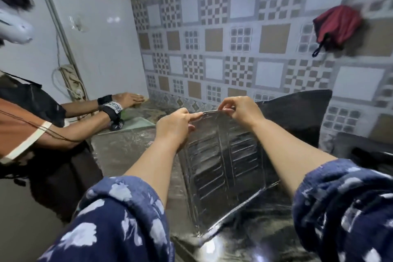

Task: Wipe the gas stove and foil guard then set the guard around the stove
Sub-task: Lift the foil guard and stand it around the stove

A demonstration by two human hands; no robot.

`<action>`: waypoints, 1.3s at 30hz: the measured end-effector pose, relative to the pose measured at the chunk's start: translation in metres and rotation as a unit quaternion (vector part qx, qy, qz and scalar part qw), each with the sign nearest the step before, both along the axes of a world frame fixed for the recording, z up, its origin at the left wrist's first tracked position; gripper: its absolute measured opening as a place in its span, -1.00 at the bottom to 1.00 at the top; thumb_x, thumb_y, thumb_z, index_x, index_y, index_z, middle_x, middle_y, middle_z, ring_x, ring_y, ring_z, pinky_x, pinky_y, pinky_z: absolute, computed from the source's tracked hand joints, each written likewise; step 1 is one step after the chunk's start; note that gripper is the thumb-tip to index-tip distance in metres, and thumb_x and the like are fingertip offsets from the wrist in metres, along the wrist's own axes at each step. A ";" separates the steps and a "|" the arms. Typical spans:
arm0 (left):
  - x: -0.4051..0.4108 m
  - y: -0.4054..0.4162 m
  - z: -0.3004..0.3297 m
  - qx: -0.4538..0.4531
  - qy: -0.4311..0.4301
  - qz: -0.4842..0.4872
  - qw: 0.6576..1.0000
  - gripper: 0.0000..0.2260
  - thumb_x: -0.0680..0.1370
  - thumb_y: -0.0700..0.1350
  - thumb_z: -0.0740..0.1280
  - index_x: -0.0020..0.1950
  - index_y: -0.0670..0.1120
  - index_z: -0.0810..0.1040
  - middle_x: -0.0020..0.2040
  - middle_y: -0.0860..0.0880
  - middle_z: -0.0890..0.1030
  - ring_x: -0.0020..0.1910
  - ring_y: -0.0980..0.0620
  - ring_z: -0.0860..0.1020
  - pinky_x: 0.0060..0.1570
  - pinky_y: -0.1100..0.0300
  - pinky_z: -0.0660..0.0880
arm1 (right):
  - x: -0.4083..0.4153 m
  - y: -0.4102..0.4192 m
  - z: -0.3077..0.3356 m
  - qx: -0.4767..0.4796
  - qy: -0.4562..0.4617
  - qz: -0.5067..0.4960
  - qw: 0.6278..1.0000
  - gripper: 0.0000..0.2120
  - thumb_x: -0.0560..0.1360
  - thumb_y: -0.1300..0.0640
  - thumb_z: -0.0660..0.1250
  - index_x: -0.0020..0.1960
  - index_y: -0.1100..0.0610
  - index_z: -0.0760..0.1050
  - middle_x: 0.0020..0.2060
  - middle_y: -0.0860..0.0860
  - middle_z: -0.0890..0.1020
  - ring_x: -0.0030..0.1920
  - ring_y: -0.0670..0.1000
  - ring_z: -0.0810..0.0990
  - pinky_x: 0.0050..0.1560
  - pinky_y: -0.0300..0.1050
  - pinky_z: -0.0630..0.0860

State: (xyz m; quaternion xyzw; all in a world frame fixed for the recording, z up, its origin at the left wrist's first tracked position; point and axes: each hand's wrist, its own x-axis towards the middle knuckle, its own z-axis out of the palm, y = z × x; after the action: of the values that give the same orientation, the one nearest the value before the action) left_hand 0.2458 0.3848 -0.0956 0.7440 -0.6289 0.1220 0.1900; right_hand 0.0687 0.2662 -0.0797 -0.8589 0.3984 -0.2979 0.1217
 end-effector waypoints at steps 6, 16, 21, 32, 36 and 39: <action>-0.023 -0.003 0.013 -0.020 -0.047 0.019 0.999 -0.61 0.60 -0.01 0.26 0.38 0.33 0.36 0.08 0.05 0.55 0.00 -0.03 0.61 -0.23 0.18 0.38 | -0.040 -0.011 -0.006 -0.010 0.030 -0.069 0.997 -0.70 0.51 0.20 0.32 0.15 -0.13 0.58 0.12 -0.03 0.66 0.15 0.07 0.58 0.21 0.03 0.50; -0.035 -0.034 0.022 -0.048 -0.077 0.022 0.996 -0.60 0.61 -0.01 0.22 0.39 0.36 0.30 0.08 0.07 0.54 -0.03 -0.04 0.62 -0.24 0.17 0.40 | -0.070 -0.031 -0.002 -0.014 -0.069 -0.126 0.989 -0.72 0.53 0.26 0.24 0.08 -0.04 0.61 0.09 0.00 0.67 0.14 0.07 0.58 0.24 0.07 0.49; -0.042 -0.069 0.036 -0.084 -0.072 -0.004 0.994 -0.59 0.61 -0.04 0.24 0.38 0.35 0.33 0.05 0.06 0.54 -0.05 -0.05 0.60 -0.24 0.16 0.37 | -0.081 -0.058 0.014 -0.056 -0.082 -0.145 0.984 -0.77 0.56 0.25 0.18 0.01 -0.02 0.54 0.01 0.03 0.67 0.06 0.14 0.58 0.14 0.07 0.51; -0.059 -0.181 0.021 -0.105 -0.055 -0.044 0.992 -0.65 0.60 -0.01 0.26 0.35 0.29 0.42 0.05 0.10 0.57 -0.04 -0.02 0.62 -0.24 0.17 0.41 | -0.138 -0.146 0.002 -0.022 -0.066 -0.205 0.976 -0.69 0.54 0.29 0.21 0.04 -0.04 0.64 0.06 -0.01 0.68 0.08 0.03 0.61 0.04 -0.11 0.53; -0.063 -0.218 0.017 -0.109 -0.027 -0.072 0.991 -0.67 0.60 0.03 0.24 0.34 0.30 0.42 0.02 0.13 0.57 -0.08 0.01 0.60 -0.22 0.14 0.47 | -0.148 -0.170 -0.004 -0.043 -0.123 -0.227 0.965 -0.69 0.54 0.33 0.21 0.02 0.05 0.66 0.08 0.01 0.68 0.15 0.02 0.59 0.11 -0.18 0.46; -0.072 -0.245 0.019 -0.113 -0.003 -0.088 0.990 -0.72 0.59 0.09 0.19 0.28 0.23 0.50 -0.10 0.14 0.52 -0.14 0.01 0.58 -0.38 0.17 0.28 | -0.157 -0.188 0.009 -0.073 -0.129 -0.237 0.960 -0.67 0.51 0.38 0.20 0.02 0.09 0.68 0.07 0.05 0.68 0.15 0.06 0.59 0.19 -0.13 0.47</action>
State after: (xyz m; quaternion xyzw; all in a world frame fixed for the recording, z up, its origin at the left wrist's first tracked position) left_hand 0.1737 0.1398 -0.0768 0.6590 -0.6747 0.1772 0.2811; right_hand -0.0886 0.0787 -0.0711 -0.7004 0.5489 -0.4549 0.0354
